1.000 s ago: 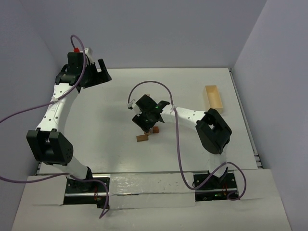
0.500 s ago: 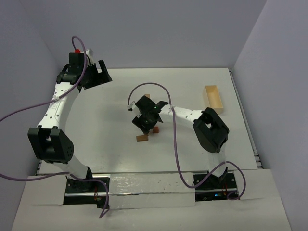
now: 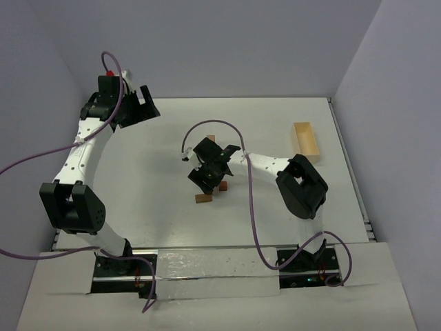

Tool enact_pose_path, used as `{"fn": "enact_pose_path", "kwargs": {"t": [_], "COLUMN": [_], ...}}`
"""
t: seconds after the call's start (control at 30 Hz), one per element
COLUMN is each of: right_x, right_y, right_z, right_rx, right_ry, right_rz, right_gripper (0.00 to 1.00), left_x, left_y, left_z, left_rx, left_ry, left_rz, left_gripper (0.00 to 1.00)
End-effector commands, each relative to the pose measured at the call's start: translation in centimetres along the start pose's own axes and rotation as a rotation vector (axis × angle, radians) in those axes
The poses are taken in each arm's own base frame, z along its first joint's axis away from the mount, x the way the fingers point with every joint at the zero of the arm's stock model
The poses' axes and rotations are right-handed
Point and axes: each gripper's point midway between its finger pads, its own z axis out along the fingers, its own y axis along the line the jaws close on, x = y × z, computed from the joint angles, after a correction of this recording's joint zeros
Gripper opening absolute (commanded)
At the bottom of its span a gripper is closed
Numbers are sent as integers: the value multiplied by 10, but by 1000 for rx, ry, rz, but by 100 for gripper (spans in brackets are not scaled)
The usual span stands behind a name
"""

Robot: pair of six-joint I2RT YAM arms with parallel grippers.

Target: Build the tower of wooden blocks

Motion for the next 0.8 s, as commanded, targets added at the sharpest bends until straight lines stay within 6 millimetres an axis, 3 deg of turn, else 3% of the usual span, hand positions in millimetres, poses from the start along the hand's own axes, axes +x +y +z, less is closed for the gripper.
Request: {"fn": "enact_pose_path", "kwargs": {"t": [0.0, 0.43, 0.6, 0.7, 0.77], "right_x": [-4, -4, -1, -1, -2], "right_y": [8, 3, 3, 4, 5], "right_z": [-6, 4, 5, 4, -1], "right_rx": [-39, -32, -34, -37, -39], "right_ry": [-3, 10, 14, 12, 5], "right_rz": [-52, -90, -93, -93, -84], "right_gripper": [66, 62, 53, 35, 29], "left_x": [-15, -13, -13, -12, -12], "left_y": [-8, -7, -8, -7, -6], "left_z": [-4, -2, -1, 0, -1], "left_rx": [31, 33, 34, 30, 28], "left_ry": [-31, -25, -22, -22, -23], "left_rz": [-8, -11, -13, -14, -14], "left_gripper": [99, 99, 99, 99, 99]}}
